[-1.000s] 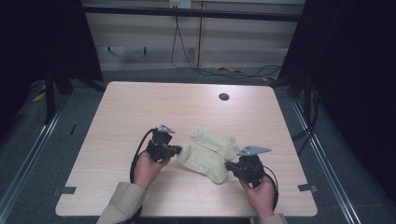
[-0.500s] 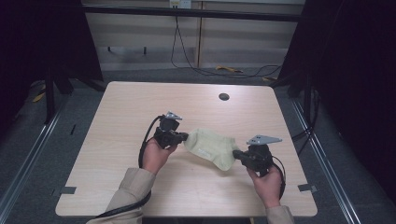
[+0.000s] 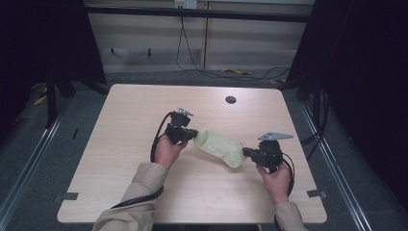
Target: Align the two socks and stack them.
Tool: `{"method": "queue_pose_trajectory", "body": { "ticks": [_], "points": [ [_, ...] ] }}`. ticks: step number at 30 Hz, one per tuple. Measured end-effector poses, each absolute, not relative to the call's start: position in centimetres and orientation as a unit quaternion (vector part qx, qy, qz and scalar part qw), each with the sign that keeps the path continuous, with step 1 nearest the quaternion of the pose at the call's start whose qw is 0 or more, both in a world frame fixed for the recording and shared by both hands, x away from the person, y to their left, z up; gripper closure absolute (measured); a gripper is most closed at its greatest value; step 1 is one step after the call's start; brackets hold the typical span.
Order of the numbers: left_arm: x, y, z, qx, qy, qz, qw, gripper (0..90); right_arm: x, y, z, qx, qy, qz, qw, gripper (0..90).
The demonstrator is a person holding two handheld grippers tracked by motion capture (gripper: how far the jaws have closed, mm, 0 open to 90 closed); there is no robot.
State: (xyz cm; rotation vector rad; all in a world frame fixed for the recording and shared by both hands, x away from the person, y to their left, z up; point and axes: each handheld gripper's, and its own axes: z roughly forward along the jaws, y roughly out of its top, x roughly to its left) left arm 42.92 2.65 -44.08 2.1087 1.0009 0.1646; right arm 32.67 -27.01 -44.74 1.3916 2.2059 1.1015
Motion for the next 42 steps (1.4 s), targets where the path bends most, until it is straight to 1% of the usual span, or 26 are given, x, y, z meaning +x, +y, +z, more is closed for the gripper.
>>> {"method": "queue_pose_trajectory", "body": {
  "ticks": [8, 17, 29, 37, 42],
  "points": [
    [44.0, 2.0, -45.0, 0.832, 0.395, 0.061, 0.384, 89.2, 33.6, -27.5, -45.2, 0.493, 0.766, 0.383, 0.150, 88.7],
    [44.7, 2.1, -45.3, 0.832, 0.395, 0.058, 0.386, 89.2, 34.4, -27.5, -45.8, 0.494, 0.769, 0.378, 0.146, 88.7],
    [45.1, 0.9, -45.7, 0.835, 0.390, 0.060, 0.384, 89.1, 34.6, -28.3, -46.5, 0.506, 0.763, 0.380, 0.135, 88.6],
    [45.3, 0.9, -46.2, 0.835, 0.394, 0.056, 0.380, 89.1, 35.1, -28.9, -47.0, 0.517, 0.756, 0.380, 0.127, 88.6],
    [45.2, 1.1, -46.3, 0.836, 0.393, 0.056, 0.378, 89.1, 35.2, -28.5, -47.1, 0.510, 0.764, 0.375, 0.129, 88.6]
  ]
}}
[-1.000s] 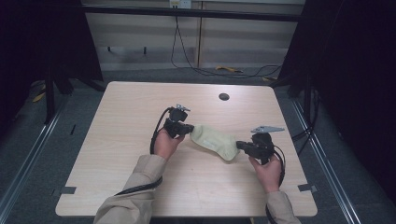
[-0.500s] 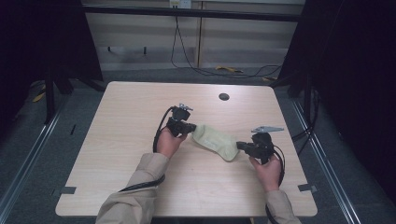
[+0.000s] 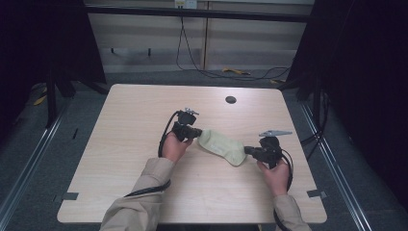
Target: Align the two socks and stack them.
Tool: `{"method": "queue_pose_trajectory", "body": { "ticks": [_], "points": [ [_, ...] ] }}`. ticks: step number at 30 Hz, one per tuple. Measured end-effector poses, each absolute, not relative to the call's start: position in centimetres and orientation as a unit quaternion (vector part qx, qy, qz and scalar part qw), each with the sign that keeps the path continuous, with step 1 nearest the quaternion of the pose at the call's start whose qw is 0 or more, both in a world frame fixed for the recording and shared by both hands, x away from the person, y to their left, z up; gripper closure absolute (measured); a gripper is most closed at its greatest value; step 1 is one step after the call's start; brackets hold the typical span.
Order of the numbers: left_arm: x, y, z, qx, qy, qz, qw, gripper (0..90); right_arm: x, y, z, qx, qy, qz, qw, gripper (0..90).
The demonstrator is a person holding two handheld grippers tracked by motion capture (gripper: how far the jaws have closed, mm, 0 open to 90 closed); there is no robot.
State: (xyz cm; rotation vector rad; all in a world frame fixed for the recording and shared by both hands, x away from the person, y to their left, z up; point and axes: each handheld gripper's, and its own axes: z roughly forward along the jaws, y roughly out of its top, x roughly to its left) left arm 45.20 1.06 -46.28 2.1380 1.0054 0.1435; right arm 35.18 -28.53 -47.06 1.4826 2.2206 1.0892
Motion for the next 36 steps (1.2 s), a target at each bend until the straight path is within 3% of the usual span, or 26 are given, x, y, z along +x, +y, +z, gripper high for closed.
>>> {"method": "queue_pose_trajectory", "body": {
  "ticks": [36],
  "points": [
    [45.24, 0.54, -46.90, 0.841, 0.391, 0.071, 0.367, 88.8, 35.49, -28.69, -47.68, 0.511, 0.768, 0.364, 0.127, 88.3]
  ]
}}
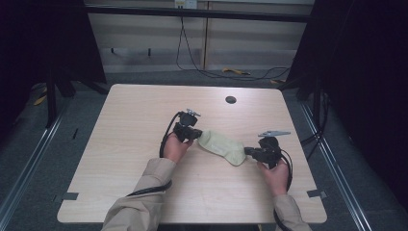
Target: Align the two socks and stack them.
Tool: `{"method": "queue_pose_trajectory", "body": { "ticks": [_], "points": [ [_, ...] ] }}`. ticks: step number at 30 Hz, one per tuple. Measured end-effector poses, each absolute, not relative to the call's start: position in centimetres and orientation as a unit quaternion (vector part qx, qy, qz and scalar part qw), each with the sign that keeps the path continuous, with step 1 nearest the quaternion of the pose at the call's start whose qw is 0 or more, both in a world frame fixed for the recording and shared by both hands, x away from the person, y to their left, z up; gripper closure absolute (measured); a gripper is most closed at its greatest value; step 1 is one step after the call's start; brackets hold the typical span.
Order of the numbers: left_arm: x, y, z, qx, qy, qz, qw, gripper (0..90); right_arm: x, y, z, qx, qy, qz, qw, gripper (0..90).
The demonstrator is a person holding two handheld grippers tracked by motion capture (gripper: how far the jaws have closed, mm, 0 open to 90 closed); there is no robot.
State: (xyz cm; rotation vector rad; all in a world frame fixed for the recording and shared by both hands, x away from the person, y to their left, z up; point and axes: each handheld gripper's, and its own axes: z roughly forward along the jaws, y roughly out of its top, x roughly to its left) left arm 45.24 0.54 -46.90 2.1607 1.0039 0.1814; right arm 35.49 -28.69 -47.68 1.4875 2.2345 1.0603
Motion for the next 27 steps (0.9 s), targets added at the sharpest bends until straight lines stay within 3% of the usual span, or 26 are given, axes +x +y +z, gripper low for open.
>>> {"method": "queue_pose_trajectory", "body": {
  "ticks": [10, 14, 20, 27],
  "points": [
    [45.3, 0.6, -47.2, 0.842, 0.391, 0.075, 0.364, 88.6, 35.6, -28.6, -48.0, 0.511, 0.770, 0.359, 0.127, 86.8],
    [45.3, 0.5, -47.3, 0.841, 0.392, 0.074, 0.365, 88.4, 35.3, -28.6, -47.9, 0.515, 0.767, 0.351, 0.153, 75.9],
    [45.4, 0.3, -47.2, 0.841, 0.390, 0.082, 0.365, 88.4, 34.5, -28.1, -47.1, 0.500, 0.771, 0.349, 0.182, 77.2],
    [45.4, 0.0, -47.9, 0.844, 0.392, 0.091, 0.354, 88.3, 34.2, -26.4, -47.4, 0.470, 0.795, 0.340, 0.180, 76.6]
  ]
}}
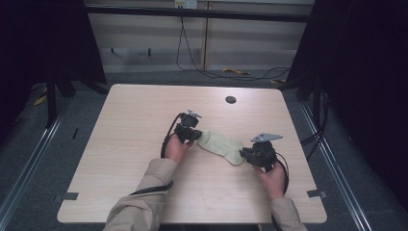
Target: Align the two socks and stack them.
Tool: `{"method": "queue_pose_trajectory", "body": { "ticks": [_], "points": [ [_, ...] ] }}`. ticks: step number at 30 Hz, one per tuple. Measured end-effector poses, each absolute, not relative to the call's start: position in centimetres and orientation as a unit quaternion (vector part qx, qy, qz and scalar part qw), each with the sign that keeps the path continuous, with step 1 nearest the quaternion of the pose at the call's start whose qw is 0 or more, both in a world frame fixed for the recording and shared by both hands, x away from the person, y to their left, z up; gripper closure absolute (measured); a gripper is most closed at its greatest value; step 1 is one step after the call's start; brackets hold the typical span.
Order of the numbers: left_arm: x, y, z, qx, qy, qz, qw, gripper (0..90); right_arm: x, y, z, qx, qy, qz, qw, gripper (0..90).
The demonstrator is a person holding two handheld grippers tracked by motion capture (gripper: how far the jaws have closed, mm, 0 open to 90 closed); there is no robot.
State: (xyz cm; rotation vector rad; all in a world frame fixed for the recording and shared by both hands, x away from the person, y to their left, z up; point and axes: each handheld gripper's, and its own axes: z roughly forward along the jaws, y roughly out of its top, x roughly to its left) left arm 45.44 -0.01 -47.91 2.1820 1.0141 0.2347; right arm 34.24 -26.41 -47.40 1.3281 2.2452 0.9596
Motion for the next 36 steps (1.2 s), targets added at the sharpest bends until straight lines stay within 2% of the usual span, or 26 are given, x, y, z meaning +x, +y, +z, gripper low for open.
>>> {"method": "queue_pose_trajectory", "body": {
  "ticks": [11, 16, 18, 32, 36],
  "points": [
    [45.8, -0.2, -48.5, 0.842, 0.399, 0.104, 0.349, 87.7, 34.2, -25.3, -47.9, 0.454, 0.809, 0.331, 0.172, 76.0],
    [45.9, 0.2, -48.5, 0.834, 0.405, 0.118, 0.355, 79.4, 34.2, -25.2, -48.1, 0.454, 0.811, 0.328, 0.171, 75.3],
    [46.0, 0.5, -48.4, 0.830, 0.409, 0.124, 0.359, 71.6, 34.2, -25.3, -48.1, 0.453, 0.810, 0.330, 0.172, 75.2],
    [46.3, 0.0, -49.6, 0.834, 0.416, 0.101, 0.347, 71.5, 34.2, -25.2, -48.2, 0.455, 0.810, 0.328, 0.171, 75.2],
    [46.3, -0.1, -49.6, 0.834, 0.420, 0.086, 0.348, 77.7, 34.2, -25.3, -48.3, 0.456, 0.810, 0.327, 0.170, 75.2]
  ]
}}
